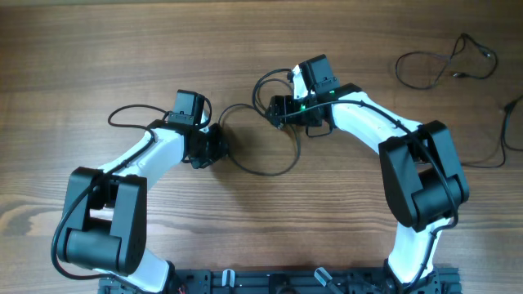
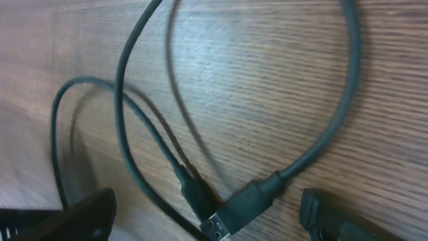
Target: Untangle cables
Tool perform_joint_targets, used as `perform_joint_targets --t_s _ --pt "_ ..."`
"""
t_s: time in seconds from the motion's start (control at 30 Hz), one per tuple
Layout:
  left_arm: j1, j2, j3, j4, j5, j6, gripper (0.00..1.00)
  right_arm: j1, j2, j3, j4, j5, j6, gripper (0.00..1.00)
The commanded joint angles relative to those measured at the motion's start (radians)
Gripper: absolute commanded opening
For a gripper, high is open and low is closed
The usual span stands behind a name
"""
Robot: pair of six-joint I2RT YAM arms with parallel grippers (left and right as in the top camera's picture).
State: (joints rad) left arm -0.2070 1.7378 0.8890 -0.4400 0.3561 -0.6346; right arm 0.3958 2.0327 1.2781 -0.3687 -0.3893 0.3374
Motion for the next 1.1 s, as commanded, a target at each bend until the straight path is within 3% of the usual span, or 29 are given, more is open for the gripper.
perform_joint_targets --t_s 0.0,0.07,0.13,0.6,0.83,1.07 --pt "-0.003 0.015 -0.006 0.004 -0.042 -0.013 0.10 0.011 0.078 -0.035 -0.045 -0.092 -0.130 0.87" --pt "-0.003 0.015 -0.006 0.007 -0.043 -0.035 0.11 0.011 0.078 -0.035 -0.045 -0.090 -0.139 0.89" --pt "-0.003 0.015 -0.006 0.011 -0.043 -0.037 0.11 0.011 0.078 -0.035 -0.038 -0.084 -0.170 1.00" --pt "-0.005 0.015 -0.006 0.011 -0.043 -0.036 0.14 0.048 0.078 -0.035 0.054 0.373 -0.296 1.00" --pt "-0.005 0.015 -0.006 0.018 -0.043 -0.036 0.16 0.164 0.078 -0.035 0.069 0.380 -0.493 1.00" --pt "-0.005 0.015 -0.006 0.018 -0.043 -0.036 0.16 0.214 0.078 -0.035 0.131 0.413 -0.496 0.98"
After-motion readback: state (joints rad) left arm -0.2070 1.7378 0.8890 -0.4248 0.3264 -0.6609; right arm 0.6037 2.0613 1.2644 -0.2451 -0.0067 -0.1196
